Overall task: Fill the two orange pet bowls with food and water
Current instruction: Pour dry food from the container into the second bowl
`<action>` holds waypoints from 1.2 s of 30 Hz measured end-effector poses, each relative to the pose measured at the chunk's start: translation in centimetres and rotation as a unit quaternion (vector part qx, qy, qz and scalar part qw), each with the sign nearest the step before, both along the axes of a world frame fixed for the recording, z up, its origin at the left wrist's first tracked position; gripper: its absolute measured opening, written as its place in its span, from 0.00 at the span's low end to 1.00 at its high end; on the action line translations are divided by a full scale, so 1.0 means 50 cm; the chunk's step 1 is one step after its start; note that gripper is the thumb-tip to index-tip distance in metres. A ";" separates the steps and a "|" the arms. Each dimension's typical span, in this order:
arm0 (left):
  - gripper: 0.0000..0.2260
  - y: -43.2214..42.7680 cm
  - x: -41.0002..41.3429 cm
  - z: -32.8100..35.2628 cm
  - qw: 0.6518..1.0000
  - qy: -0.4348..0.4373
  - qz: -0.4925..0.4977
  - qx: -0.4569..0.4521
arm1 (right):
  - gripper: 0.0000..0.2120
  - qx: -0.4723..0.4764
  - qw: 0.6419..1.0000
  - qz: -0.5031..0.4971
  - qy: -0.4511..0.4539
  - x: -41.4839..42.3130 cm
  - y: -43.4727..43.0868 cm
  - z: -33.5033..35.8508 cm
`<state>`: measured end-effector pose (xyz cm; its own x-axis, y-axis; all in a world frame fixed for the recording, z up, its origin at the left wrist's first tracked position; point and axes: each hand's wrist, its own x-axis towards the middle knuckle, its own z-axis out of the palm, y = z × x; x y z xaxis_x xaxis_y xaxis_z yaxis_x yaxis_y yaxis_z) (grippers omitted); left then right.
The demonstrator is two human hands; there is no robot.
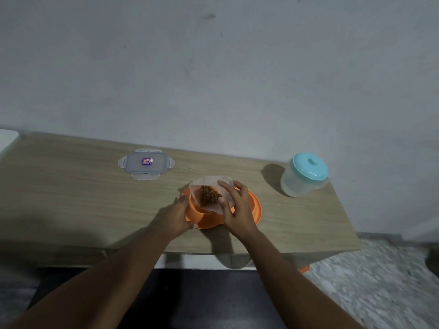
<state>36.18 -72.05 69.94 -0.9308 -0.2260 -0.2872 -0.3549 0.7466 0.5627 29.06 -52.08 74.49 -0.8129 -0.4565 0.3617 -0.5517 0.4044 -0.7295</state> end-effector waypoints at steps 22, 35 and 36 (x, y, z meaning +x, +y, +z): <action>0.49 -0.001 -0.006 -0.022 1.000 -0.005 0.007 -0.027 | 0.21 -0.001 0.999 -0.009 0.037 0.042 -0.002 -0.035; 0.46 -0.003 -0.004 -0.014 1.000 0.013 -0.011 -0.007 | 0.20 -0.021 0.998 -0.047 0.024 0.038 -0.004 -0.041; 0.45 -0.005 -0.003 -0.011 1.000 0.014 -0.011 -0.006 | 0.20 -0.026 0.998 -0.049 0.024 0.036 -0.004 -0.042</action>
